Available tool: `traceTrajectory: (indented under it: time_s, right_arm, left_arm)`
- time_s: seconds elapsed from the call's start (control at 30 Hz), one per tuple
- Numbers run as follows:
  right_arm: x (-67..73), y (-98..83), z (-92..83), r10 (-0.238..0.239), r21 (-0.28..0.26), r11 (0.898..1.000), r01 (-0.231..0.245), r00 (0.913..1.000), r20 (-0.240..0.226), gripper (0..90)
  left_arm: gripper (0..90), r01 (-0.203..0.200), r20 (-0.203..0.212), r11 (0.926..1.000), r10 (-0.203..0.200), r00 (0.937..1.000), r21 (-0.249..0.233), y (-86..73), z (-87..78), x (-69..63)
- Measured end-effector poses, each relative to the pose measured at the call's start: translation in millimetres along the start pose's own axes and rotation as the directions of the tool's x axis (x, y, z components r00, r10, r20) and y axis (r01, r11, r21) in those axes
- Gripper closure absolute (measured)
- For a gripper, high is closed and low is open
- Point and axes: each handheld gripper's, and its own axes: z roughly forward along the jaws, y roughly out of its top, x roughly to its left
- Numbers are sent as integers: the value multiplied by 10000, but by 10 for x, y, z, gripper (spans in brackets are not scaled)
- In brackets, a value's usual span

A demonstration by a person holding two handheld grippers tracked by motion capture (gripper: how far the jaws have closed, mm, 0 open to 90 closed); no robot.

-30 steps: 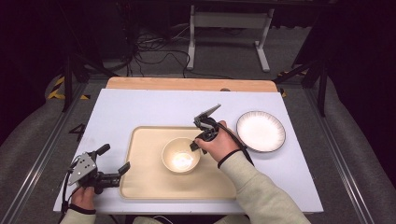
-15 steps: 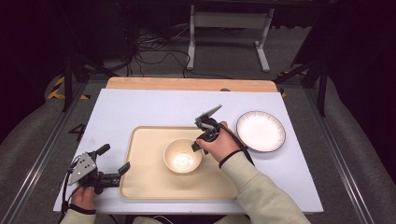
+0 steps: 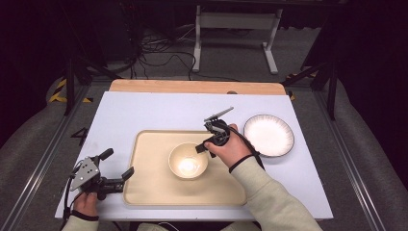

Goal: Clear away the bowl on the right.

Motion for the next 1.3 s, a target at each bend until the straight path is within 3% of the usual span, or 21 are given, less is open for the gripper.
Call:
traceTrajectory:
  time_s: [0.07, 0.17, 0.37, 0.7, 0.73, 0.77, 0.83, 0.9, 0.93, 0.97, 1.0, 1.13, 1.3]
  right_arm:
    - [20, -19, -94, -388, -558, 9977, 385, 9992, -49, 613]
    - [32, -36, -152, -645, -957, 9933, 640, 9979, -19, 602]
    - [77, -103, -333, -1683, -2230, 9601, 1686, 9855, 205, 565]
    - [31, -247, -529, -2525, -3778, 8925, 2466, 9670, 345, 537]
    - [31, -247, -529, -2525, -3778, 8925, 2466, 9670, 345, 537]
    - [15, -276, -573, -2801, -4120, 8693, 2730, 9589, 445, 523]
    - [3, -300, -607, -3018, -4381, 8497, 2934, 9519, 522, 521]
    - [-16, -328, -643, -3373, -4600, 8248, 3288, 9391, 664, 508]
    - [-16, -328, -643, -3373, -4600, 8248, 3288, 9391, 664, 508]
    - [-45, -362, -680, -3557, -4834, 8041, 3461, 9316, 752, 499]
    - [-54, -374, -694, -3598, -4908, 7993, 3468, 9303, 712, 492]
    - [-108, -435, -748, -3875, -5410, 7573, 3657, 9185, 786, 449]
    - [-168, -513, -810, -4139, -5835, 7183, 3790, 9068, 795, 419]
  left_arm:
    - [3, -9, 2, 10000, 9, 10000, -5, 0, 0, -1]
    - [3, -7, 1, 10000, 7, 10000, -9, -1, 0, -2]
    - [3, 10, -13, 10000, -10, 10000, -20, -1, 2, -1]
    - [3, 42, -10, 10000, -42, 10000, -30, -1, 6, 1]
    - [3, 42, -10, 10000, -42, 10000, -30, -1, 6, 1]
    - [3, 39, -8, 10000, -39, 10000, -13, 0, 6, 2]
    - [3, 49, -11, 10000, -49, 10000, -17, 0, 7, 2]
    - [2, 51, -11, 10000, -51, 10000, -10, 0, 7, 3]
    - [3, 51, -11, 10000, -51, 10000, -10, 0, 7, 3]
    - [3, 57, -19, 10000, -57, 10000, 1, 0, 7, 2]
    - [3, 53, -18, 10000, -53, 10000, 0, 0, 6, 2]
    - [3, 53, -19, 10000, -53, 10000, 1, 0, 7, 2]
    - [3, 57, -20, 10000, -57, 10000, 7, 0, 7, 2]
